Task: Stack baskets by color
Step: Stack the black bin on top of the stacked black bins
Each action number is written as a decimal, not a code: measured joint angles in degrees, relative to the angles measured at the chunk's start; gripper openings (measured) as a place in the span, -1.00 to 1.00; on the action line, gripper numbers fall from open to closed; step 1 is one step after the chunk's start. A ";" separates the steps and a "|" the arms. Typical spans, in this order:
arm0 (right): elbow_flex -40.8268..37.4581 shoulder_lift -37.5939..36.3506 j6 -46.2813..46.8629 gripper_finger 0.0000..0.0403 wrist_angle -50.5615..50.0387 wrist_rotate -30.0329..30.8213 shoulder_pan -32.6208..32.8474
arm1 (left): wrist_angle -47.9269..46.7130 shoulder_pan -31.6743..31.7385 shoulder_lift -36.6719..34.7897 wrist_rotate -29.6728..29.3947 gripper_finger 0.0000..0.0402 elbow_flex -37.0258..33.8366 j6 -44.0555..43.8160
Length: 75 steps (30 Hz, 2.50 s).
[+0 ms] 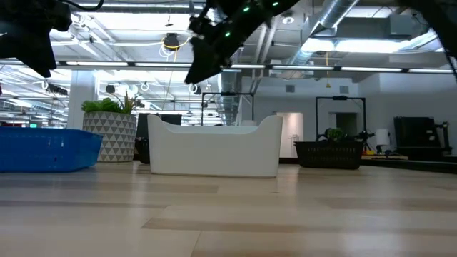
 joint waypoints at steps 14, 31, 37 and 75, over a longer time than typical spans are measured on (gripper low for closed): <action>29.12 23.61 -1.83 0.01 -13.61 0.05 -2.32 | -0.41 0.00 0.00 0.43 -0.25 0.00 1.40; 29.87 28.63 -1.65 -0.08 -16.86 0.73 -3.34 | -0.79 0.00 0.00 0.35 -0.25 -0.02 2.91; 29.94 29.22 0.12 -0.14 -17.48 0.29 -3.24 | -0.79 0.00 0.00 0.33 -0.25 -0.01 2.91; 29.78 -3.97 5.61 -0.99 -47.21 5.42 -2.61 | -0.76 0.00 0.01 0.25 -0.25 -0.01 2.84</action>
